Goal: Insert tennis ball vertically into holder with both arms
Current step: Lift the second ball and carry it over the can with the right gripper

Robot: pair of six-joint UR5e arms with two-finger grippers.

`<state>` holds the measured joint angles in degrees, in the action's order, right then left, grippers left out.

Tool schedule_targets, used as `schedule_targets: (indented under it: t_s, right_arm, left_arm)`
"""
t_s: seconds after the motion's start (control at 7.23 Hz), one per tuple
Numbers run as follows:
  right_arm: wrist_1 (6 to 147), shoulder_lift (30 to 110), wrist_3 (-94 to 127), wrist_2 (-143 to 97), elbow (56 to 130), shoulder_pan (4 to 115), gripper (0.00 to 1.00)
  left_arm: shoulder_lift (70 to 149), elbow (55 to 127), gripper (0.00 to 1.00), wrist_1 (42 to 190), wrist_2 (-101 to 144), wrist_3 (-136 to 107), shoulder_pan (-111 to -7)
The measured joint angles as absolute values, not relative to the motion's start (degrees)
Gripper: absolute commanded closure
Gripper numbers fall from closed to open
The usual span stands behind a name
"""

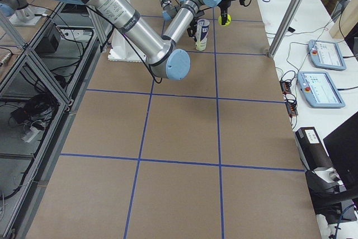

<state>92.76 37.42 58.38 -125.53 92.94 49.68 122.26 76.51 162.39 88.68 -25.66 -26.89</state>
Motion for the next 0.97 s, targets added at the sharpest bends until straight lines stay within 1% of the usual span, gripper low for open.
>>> schedule_targets:
  t_s: [0.41, 0.97]
  right_arm:
    - [92.8, 37.1, 61.3, -125.2, 95.3, 46.4, 1.00]
    - [92.8, 37.0, 61.9, -124.8, 95.9, 45.4, 1.00]
  left_arm:
    - [122.1, 76.5, 0.01, 162.5, 88.7, -25.7, -26.9]
    - [122.1, 76.9, 0.01, 162.9, 88.8, -25.7, -26.8]
